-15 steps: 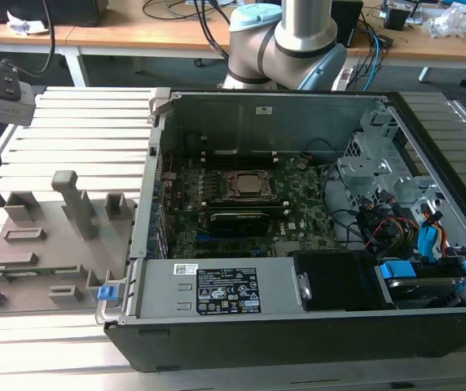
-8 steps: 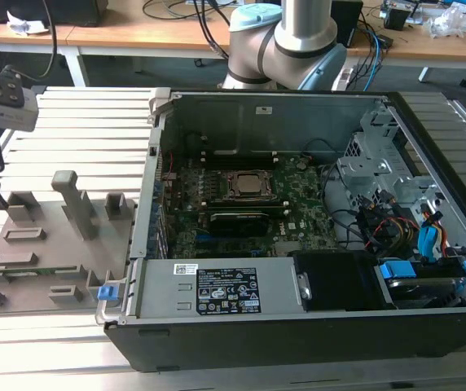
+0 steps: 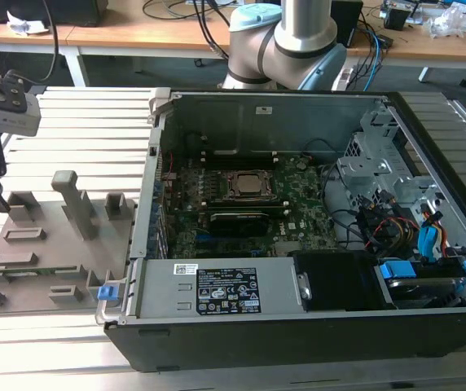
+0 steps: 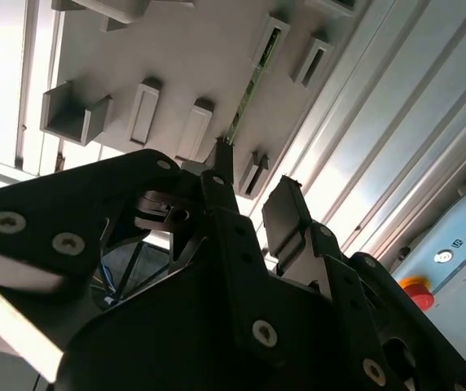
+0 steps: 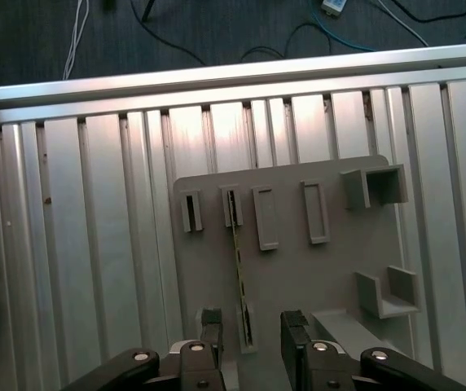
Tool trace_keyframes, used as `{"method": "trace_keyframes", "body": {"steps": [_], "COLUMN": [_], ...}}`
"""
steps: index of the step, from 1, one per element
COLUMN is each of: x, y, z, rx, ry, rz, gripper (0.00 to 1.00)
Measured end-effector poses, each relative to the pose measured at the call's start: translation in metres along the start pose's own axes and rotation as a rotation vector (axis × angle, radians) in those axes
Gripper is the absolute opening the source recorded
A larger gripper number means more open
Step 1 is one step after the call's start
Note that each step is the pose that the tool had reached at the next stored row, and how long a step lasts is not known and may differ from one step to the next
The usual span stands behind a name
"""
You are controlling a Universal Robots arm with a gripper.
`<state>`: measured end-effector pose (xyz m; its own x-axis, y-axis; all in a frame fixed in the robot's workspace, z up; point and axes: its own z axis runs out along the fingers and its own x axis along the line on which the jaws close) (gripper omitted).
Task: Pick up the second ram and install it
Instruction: 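Pick up the second ram and move it above second insertion slot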
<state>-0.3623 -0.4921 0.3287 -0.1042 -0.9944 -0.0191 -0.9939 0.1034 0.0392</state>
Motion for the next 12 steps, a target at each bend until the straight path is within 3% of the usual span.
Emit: {"method": "trace_keyframes", "body": {"steps": [12], "x": [0.0002], "y": [-0.0004], "z": [0.0106], "rx": [0.0000], "ry": [0.0000], "rz": [0.000], "gripper": [0.42]}}
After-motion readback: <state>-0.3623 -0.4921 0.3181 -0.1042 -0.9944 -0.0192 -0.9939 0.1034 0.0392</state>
